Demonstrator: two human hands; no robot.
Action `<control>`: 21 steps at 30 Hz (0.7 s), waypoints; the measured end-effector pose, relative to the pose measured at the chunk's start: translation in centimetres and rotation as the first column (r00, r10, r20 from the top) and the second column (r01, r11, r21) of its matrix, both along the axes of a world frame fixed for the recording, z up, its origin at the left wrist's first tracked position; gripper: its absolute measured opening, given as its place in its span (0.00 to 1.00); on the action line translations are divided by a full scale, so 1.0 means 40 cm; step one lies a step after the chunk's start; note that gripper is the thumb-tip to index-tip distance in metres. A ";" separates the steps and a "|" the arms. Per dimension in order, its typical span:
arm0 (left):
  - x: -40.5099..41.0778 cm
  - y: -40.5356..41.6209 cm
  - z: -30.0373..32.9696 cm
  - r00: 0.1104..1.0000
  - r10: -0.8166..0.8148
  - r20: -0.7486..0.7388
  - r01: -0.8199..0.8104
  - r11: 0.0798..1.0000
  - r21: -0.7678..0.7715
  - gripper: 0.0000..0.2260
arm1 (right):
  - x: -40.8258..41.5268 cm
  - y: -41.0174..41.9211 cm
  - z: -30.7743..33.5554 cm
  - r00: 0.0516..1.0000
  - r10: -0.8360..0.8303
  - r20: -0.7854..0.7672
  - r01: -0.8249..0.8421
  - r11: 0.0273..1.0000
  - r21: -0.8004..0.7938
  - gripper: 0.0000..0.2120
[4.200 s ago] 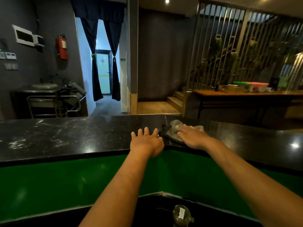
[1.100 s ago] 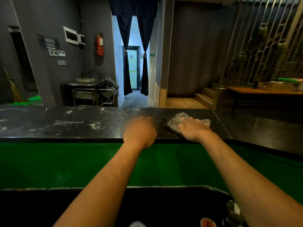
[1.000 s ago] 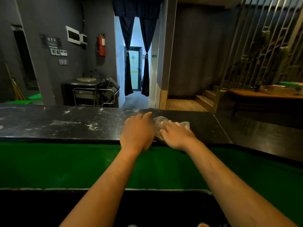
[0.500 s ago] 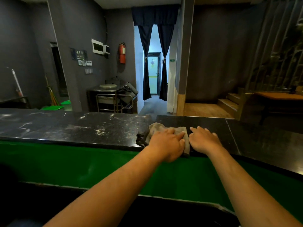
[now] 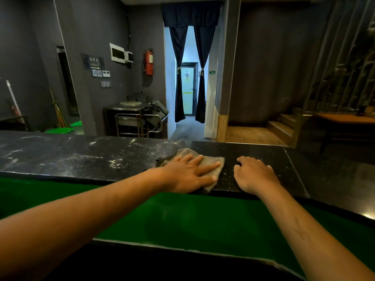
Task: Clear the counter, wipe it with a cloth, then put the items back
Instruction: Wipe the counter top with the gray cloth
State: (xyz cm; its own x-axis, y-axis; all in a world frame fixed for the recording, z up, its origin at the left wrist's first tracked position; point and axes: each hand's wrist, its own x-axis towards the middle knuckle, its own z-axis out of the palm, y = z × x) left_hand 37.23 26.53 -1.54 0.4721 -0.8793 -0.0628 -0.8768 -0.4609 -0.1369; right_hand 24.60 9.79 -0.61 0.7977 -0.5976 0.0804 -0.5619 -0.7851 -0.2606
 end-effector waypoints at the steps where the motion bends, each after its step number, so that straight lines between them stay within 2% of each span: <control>1: -0.007 0.016 0.000 0.999 -0.036 -0.014 0.036 0.999 -0.016 0.25 | 0.013 0.004 -0.001 1.000 -0.015 -0.008 0.015 1.000 -0.001 0.23; 4: 0.062 -0.003 0.016 0.996 -0.044 -0.074 0.040 0.998 -0.053 0.27 | 0.041 0.015 -0.012 0.998 -0.069 0.010 0.069 0.998 -0.010 0.24; 7: 0.208 -0.063 0.041 0.978 0.156 -0.135 -0.163 0.986 -0.037 0.33 | 0.046 0.019 -0.023 0.996 -0.078 0.052 0.080 0.996 -0.033 0.24; 10: 0.286 -0.131 0.057 0.949 0.305 -0.078 -0.307 0.952 -0.016 0.35 | 0.046 0.014 -0.026 0.993 -0.086 0.081 0.090 0.995 -0.046 0.23; 13: 0.232 -0.172 0.055 0.978 0.201 -0.049 -0.201 0.980 0.008 0.33 | 0.052 0.013 -0.026 0.993 -0.089 0.082 0.094 0.994 -0.050 0.22; 16: 0.146 -0.156 0.030 0.993 -0.075 -0.095 0.078 0.997 0.026 0.28 | 0.056 0.010 -0.032 0.990 -0.091 0.105 0.097 0.994 -0.054 0.22; 18: 0.153 -0.145 0.032 0.974 -0.183 -0.133 0.185 0.983 -0.001 0.27 | 0.060 0.007 -0.035 0.990 -0.088 0.115 0.095 0.994 -0.059 0.21; 19: 0.183 -0.153 0.039 0.974 -0.165 -0.156 0.164 0.986 -0.017 0.27 | 0.060 0.005 -0.036 0.989 -0.087 0.117 0.095 0.994 -0.062 0.21; 21: 0.244 -0.179 0.066 0.971 0.023 -0.236 -0.036 0.998 -0.050 0.26 | 0.060 0.001 -0.038 0.988 -0.093 0.120 0.101 0.993 -0.061 0.22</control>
State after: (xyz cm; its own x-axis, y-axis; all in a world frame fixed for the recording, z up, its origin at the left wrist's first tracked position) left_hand 46.99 19.36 1.11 0.4754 -0.8703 -0.1287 -0.8673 -0.4882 0.0975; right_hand 27.01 9.81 -2.13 0.7189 -0.6620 0.2122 -0.6051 -0.7461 -0.2777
